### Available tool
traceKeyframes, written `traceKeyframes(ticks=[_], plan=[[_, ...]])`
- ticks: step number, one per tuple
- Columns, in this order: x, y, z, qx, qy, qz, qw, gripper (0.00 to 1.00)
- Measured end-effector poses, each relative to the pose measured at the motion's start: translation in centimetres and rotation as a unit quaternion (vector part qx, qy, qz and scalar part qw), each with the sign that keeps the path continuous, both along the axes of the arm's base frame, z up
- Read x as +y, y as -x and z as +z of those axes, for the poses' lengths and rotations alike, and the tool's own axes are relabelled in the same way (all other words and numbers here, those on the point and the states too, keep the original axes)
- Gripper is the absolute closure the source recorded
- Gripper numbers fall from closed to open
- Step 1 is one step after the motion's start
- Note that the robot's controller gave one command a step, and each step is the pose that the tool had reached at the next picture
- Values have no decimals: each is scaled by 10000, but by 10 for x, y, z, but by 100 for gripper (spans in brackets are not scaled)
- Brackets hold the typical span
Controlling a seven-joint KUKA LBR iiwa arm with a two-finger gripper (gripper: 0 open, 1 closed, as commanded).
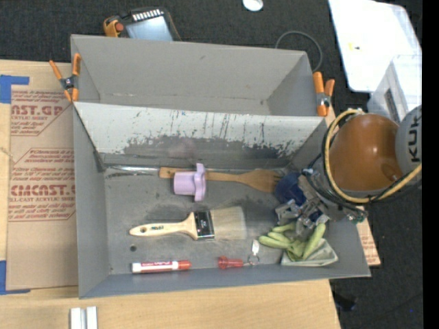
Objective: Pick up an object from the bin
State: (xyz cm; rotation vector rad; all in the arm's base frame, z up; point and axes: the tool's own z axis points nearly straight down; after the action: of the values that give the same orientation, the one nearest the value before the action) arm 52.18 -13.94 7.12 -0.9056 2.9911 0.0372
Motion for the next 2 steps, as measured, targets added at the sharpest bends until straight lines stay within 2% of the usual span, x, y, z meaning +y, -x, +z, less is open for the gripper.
traceKeyframes(ticks=[1,2], plan=[[0,0,0,0,-1,0,10000,100],[11,-7,-1,-39,53,1429,9897,100]])
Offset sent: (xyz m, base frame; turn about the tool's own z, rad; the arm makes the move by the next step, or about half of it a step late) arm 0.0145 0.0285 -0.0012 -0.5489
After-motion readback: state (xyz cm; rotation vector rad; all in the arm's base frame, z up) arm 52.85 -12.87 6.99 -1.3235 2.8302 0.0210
